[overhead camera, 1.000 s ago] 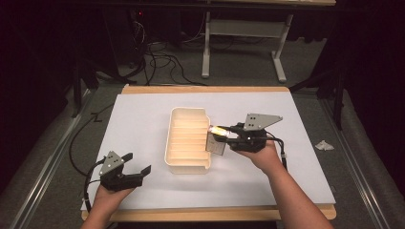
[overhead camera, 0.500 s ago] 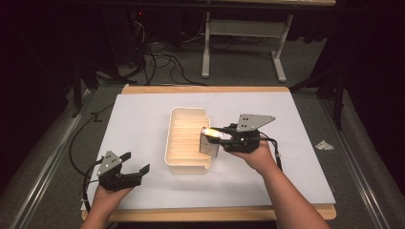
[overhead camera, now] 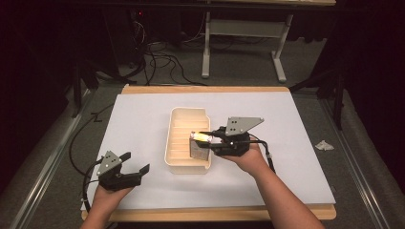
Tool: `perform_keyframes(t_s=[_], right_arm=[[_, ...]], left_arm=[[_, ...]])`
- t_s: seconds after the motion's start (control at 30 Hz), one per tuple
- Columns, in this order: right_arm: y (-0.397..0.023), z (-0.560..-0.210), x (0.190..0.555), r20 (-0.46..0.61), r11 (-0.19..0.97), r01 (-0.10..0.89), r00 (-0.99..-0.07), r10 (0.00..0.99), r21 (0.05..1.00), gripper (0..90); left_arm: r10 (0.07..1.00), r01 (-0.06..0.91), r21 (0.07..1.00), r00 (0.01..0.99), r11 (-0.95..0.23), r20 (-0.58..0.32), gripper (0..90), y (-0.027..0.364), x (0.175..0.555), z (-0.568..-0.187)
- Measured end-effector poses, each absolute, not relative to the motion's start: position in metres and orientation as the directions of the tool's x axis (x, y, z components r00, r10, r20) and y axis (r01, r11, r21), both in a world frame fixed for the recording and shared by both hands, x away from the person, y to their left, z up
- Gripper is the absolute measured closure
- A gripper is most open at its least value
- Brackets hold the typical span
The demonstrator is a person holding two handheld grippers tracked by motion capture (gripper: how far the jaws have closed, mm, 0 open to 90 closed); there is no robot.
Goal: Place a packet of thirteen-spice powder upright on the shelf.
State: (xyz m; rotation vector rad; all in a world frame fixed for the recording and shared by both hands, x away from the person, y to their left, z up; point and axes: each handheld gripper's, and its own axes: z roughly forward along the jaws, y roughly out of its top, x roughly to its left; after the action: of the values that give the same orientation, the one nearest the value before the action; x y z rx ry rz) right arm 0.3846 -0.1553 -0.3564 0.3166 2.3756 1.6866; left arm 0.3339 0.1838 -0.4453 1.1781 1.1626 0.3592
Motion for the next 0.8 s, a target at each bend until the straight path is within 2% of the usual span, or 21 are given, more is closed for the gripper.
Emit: perform_keyframes(t_s=[0.8], right_arm=[[-0.123, -0.368, 0.384, -0.045, 0.376, 0.039, -0.976, 0.213, 0.926, 68.6]], left_arm=[[0.743, 0.331, 0.851, 0.422, 0.408, -0.52, 13.7, 0.184, 0.334, -0.446]])
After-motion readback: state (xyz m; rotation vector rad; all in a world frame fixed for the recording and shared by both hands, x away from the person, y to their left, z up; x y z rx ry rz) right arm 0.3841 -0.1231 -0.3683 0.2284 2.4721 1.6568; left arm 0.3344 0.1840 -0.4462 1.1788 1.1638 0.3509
